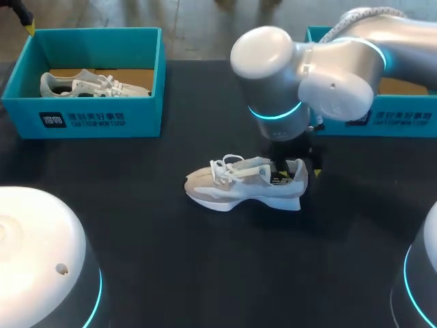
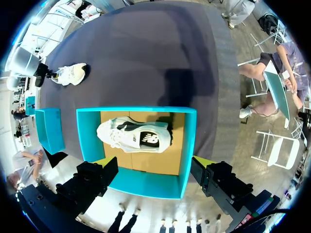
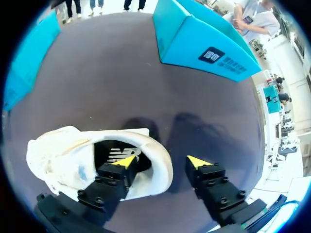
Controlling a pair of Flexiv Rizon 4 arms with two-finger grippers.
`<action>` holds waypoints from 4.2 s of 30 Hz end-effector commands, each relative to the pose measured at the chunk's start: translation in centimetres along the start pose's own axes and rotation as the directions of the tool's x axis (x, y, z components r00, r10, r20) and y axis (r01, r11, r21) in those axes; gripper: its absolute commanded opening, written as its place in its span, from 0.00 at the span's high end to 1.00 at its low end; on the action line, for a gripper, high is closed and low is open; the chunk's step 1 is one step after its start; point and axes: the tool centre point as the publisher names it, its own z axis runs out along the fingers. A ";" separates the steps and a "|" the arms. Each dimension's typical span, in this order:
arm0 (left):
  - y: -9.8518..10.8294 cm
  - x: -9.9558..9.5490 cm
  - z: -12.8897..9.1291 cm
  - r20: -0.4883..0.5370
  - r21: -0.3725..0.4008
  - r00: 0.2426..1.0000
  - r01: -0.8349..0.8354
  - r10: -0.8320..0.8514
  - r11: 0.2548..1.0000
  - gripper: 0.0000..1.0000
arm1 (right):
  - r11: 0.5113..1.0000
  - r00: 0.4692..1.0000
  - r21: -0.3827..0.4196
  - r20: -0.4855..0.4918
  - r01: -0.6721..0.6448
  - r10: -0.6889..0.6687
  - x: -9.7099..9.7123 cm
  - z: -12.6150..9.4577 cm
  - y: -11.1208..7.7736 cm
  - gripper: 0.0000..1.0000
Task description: Take the shoe out of the shoebox, open the shoe tongue, remove and reinsert the insole, then place the shoe into the shoebox
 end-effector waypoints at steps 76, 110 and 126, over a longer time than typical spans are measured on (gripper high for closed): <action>-0.1 0.0 0.0 -0.001 -0.002 1.000 -0.001 0.001 1.000 0.00 | 0.584 0.426 -0.499 -0.401 0.641 -0.811 -8.6 -13.0 -0.9 0.00; -0.1 0.0 0.0 -0.001 -0.002 1.000 -0.001 0.001 1.000 0.00 | 0.211 0.096 -0.791 -0.190 0.575 -0.977 -9.7 -5.4 1.8 0.00; -0.1 0.0 0.0 -0.001 -0.002 1.000 -0.001 0.001 1.000 0.00 | 0.112 -0.009 -0.887 -0.130 0.448 -0.992 -12.5 3.7 3.9 0.00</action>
